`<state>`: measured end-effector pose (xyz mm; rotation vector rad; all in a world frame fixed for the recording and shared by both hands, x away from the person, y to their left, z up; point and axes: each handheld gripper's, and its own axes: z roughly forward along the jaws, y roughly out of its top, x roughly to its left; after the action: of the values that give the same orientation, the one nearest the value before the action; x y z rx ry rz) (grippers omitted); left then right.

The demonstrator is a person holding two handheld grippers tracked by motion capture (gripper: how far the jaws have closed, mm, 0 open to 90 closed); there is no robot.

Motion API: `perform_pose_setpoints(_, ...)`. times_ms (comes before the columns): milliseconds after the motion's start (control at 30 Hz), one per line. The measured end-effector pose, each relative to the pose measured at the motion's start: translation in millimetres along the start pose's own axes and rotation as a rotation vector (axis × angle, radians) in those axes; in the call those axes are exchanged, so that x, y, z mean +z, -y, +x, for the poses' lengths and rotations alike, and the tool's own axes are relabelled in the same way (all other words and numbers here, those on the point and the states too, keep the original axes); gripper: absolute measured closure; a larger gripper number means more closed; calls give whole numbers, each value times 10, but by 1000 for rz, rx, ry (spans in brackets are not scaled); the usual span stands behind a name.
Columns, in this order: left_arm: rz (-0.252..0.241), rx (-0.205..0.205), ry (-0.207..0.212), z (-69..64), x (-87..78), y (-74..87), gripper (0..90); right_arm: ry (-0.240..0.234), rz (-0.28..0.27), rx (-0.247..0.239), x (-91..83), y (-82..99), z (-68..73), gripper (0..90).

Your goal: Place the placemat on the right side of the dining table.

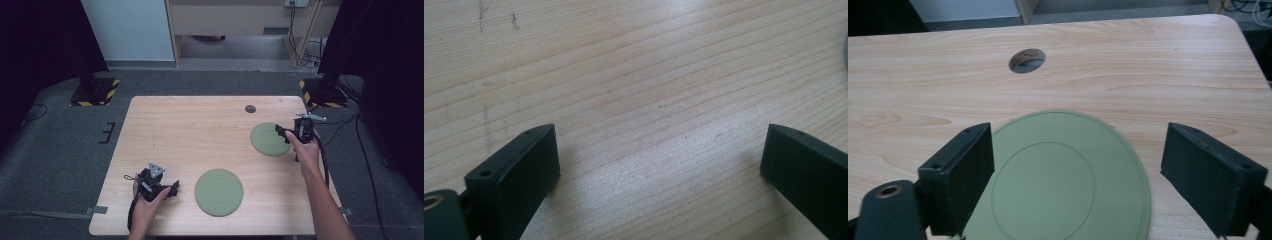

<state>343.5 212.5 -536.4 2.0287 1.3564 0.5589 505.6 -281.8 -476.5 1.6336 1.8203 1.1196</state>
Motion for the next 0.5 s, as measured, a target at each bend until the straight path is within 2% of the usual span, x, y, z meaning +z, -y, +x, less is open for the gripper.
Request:
perform_pose_setpoints(300,0,0,0,0,1,-1,17,-35,7,-1,-129,10,91,81)
perform_pose_setpoints(500,1,1,1,0,2,-1,16,-59,4,-22,-251,77,183,76)
